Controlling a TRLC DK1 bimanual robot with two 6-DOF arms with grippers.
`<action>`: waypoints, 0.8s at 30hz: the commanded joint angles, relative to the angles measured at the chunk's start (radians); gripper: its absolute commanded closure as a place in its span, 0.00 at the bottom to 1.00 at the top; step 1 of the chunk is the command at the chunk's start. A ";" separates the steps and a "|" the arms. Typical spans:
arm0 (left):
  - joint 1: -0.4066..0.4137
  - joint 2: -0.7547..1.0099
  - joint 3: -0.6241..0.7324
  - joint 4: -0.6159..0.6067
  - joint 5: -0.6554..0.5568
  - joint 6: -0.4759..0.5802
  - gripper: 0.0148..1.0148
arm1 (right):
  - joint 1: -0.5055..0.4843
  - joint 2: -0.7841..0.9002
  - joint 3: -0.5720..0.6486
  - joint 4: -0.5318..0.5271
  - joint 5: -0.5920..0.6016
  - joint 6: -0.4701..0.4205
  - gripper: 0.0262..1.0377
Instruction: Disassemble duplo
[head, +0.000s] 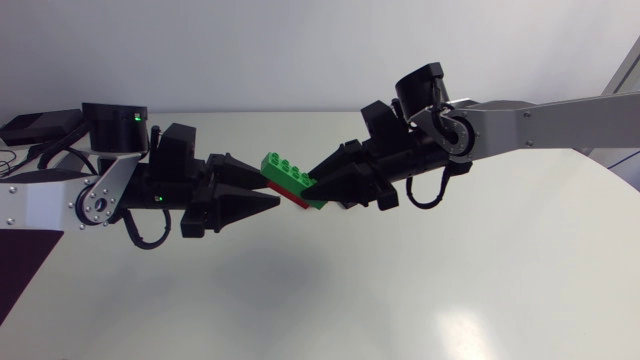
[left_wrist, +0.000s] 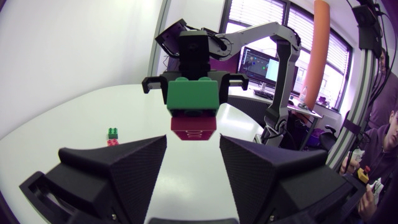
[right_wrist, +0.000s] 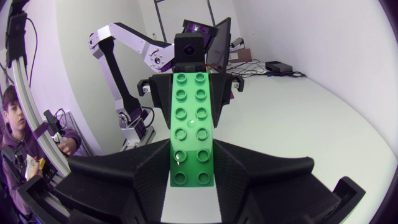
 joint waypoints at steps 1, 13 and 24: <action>0.009 0.009 -0.015 0.011 -0.003 0.009 0.40 | 0.010 0.001 -0.014 -0.007 -0.011 -0.005 0.81; 0.009 -0.005 -0.019 0.011 -0.002 0.008 0.39 | 0.017 0.010 -0.014 -0.007 -0.007 -0.006 0.81; 0.008 -0.012 -0.022 0.011 -0.002 0.008 0.39 | 0.014 0.021 -0.008 -0.007 0.001 -0.005 0.81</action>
